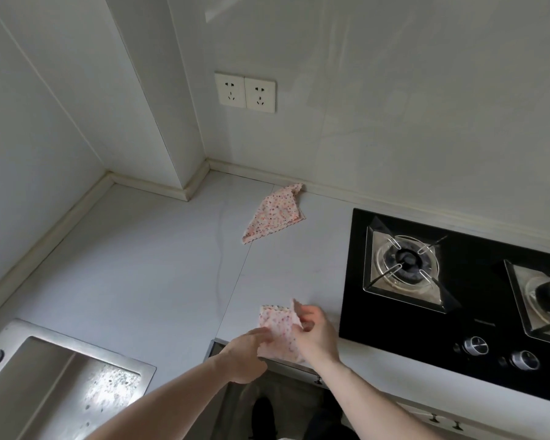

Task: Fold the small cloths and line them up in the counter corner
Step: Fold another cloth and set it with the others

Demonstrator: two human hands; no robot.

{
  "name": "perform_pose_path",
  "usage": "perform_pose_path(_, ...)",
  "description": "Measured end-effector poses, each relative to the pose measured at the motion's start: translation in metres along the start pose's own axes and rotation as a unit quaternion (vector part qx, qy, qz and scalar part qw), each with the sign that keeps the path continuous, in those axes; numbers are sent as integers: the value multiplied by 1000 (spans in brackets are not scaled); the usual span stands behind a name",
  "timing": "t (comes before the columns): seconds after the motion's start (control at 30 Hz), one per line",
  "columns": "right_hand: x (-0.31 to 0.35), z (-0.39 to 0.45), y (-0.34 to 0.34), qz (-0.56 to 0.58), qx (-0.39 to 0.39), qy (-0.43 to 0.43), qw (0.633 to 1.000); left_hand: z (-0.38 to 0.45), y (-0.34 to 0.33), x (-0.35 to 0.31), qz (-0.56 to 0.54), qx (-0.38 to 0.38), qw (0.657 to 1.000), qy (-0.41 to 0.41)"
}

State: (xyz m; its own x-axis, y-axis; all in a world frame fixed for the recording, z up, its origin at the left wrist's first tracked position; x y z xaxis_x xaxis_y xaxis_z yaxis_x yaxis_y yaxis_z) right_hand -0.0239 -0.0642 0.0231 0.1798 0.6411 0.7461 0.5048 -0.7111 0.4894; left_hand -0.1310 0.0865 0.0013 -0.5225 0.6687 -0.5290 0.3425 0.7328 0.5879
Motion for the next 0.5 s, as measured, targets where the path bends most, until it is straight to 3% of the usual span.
perform_pose_path(0.13, 4, 2, -23, -17, 69, 34, 997, 8, 10, 13, -100, -99, 987, 78)
perform_pose_path(0.27, 2, 5, -27, -36, 150, 48, 987, 17, 21, 18, -128, -108, 978, 123)
perform_pose_path(0.5, -16, 19, 8, -63, 21, 8, 998, 54, 32, -13, -85, -108, 987, 88)
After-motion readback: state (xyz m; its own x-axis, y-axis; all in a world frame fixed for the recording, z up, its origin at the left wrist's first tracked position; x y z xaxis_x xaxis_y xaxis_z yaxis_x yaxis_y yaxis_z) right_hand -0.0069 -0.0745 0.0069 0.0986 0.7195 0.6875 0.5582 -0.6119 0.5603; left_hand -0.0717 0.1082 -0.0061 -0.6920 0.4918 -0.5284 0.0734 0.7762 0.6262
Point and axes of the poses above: each hand's wrist, its own z-axis towards the middle knuckle, its own y-axis out of the back of the hand, x = y × z, the point moved 2 cm from there along z, towards the middle knuckle, and after that the axes turned 3 degrees about -z, right-handed, at the moved point
